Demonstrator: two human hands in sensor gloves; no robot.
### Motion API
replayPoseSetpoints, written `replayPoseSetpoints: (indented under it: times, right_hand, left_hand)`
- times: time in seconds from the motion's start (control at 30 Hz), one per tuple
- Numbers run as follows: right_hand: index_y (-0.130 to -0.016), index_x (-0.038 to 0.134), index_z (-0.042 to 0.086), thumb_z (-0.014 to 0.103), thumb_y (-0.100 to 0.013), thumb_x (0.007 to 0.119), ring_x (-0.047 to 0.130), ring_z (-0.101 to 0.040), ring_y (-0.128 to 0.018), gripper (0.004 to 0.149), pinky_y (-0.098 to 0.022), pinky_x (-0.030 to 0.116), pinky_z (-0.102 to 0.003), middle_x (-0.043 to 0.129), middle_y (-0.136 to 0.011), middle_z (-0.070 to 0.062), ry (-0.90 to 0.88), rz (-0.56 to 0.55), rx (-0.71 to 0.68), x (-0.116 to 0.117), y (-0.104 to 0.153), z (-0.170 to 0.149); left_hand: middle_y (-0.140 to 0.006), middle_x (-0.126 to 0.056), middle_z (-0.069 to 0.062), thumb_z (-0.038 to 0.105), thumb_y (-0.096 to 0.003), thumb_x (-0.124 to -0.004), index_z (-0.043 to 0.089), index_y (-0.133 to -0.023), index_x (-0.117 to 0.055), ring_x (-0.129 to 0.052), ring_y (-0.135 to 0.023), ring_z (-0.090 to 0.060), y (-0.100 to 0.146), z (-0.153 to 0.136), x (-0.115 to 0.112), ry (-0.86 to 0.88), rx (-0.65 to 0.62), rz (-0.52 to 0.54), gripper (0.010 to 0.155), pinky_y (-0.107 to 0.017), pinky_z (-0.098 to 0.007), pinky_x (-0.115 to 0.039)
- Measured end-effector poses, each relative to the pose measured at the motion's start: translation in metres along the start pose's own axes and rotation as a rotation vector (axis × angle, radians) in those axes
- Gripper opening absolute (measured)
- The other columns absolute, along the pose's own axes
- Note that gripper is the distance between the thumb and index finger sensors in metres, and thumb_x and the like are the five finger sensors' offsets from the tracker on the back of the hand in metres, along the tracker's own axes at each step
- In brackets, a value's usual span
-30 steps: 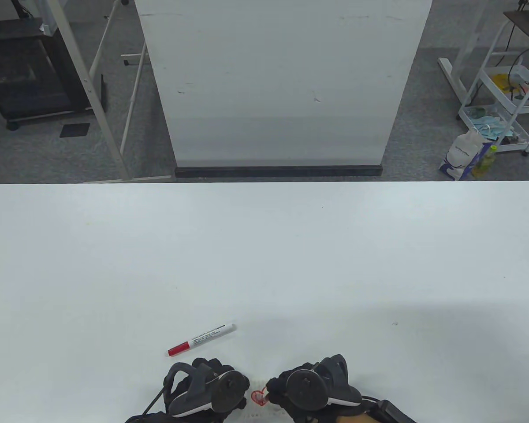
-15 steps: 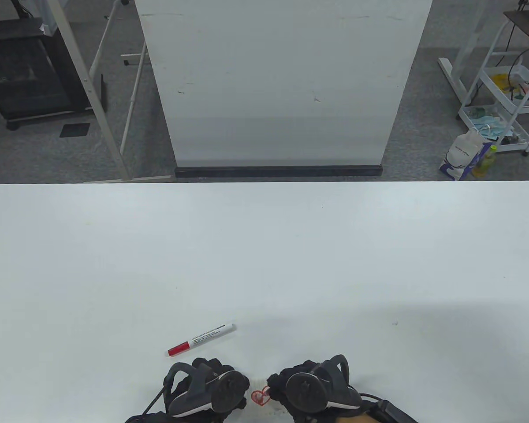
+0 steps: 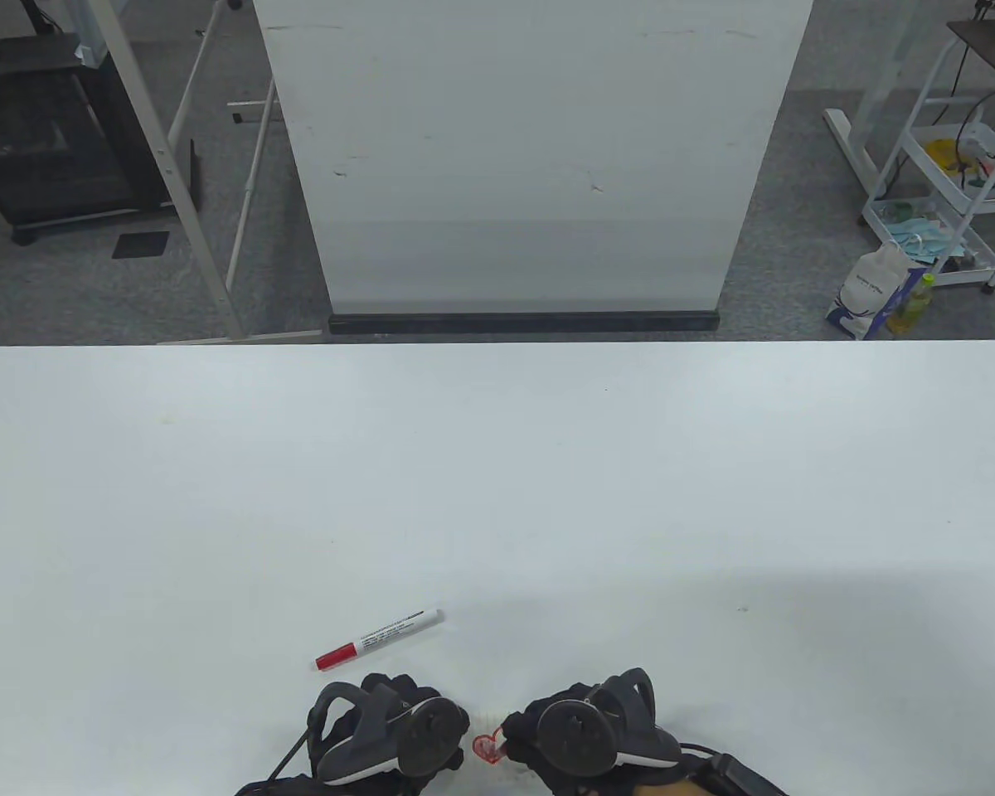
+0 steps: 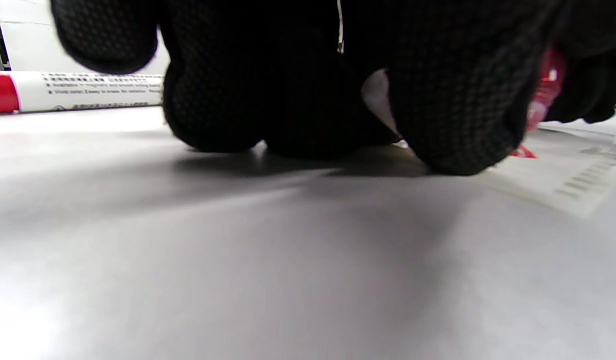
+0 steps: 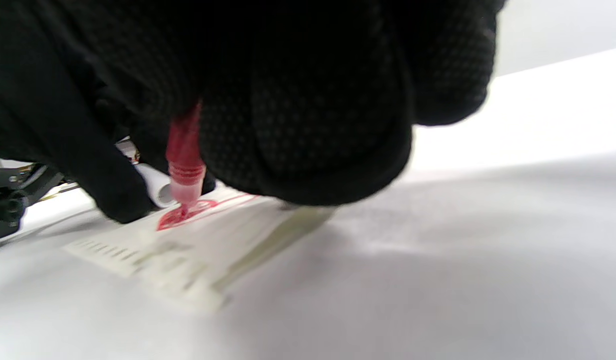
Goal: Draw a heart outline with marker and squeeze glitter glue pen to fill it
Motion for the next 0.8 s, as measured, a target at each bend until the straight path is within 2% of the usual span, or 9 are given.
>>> replayPoseSetpoints:
  times: [0.1,0.23,0.4,0.6,0.8]
  right_hand:
    - [-0.065,0.099,0.018,0.041,-0.036,0.085,0.109,-0.014,-0.022,0.04,-0.036,0.093,-0.036,0.108,-0.045,-0.007,0.016,-0.008,0.009,-0.0018,-0.0003,-0.0018]
    - [-0.065,0.1,0.018,0.04,-0.035,0.085,0.109,-0.014,-0.022,0.04,-0.036,0.092,-0.036,0.108,-0.045,-0.007,-0.023,0.042,-0.017,0.0009,-0.0006,0.0004]
    - [-0.066,0.099,0.018,0.04,-0.036,0.085,0.109,-0.014,-0.023,0.04,-0.037,0.093,-0.036,0.108,-0.046,-0.007,0.045,-0.035,0.007,-0.0021,-0.001,-0.0035]
    - [-0.065,0.1,0.019,0.041,-0.035,0.085,0.109,-0.014,-0.022,0.04,-0.037,0.092,-0.036,0.108,-0.045,-0.007,-0.015,0.034,-0.022,0.0012,-0.0016,-0.0013]
    - [-0.066,0.099,0.019,0.041,-0.036,0.085,0.109,-0.014,-0.023,0.04,-0.037,0.093,-0.036,0.108,-0.047,-0.007,0.028,-0.025,0.003,-0.0013,-0.0016,-0.0023]
  left_hand:
    - [-0.068,-0.102,-0.002,0.047,-0.0383,-0.096,0.028,-0.078,-0.093,-0.098,-0.061,-0.032,0.0,0.0,0.0,0.0,0.0,0.0,0.044,-0.059,-0.062,-0.071]
    - [-0.068,-0.102,-0.002,0.047,-0.0382,-0.096,0.028,-0.078,-0.093,-0.098,-0.061,-0.032,0.0002,-0.0001,0.0,-0.001,0.001,-0.001,0.044,-0.059,-0.062,-0.071]
    - [-0.068,-0.102,-0.002,0.047,-0.0382,-0.096,0.028,-0.078,-0.093,-0.098,-0.061,-0.032,0.0004,0.0001,0.0001,-0.001,0.001,0.0,0.044,-0.059,-0.062,-0.071]
    - [-0.068,-0.102,-0.002,0.047,-0.0382,-0.096,0.028,-0.078,-0.093,-0.098,-0.061,-0.032,0.0004,0.0002,0.0001,0.0,0.001,0.0,0.044,-0.059,-0.062,-0.071]
    - [-0.068,-0.102,-0.002,0.047,-0.0382,-0.096,0.028,-0.078,-0.093,-0.098,-0.061,-0.032,0.0004,0.0003,0.0001,-0.002,0.002,0.001,0.044,-0.059,-0.062,-0.071]
Point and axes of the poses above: the tracker on the back of each hand, its own z axis roughly to the thumb side, its own y axis roughly from the fingertips to the wrist, x = y × z, the point moved 4 cm from there along -y, roughly from the wrist to the fingertips
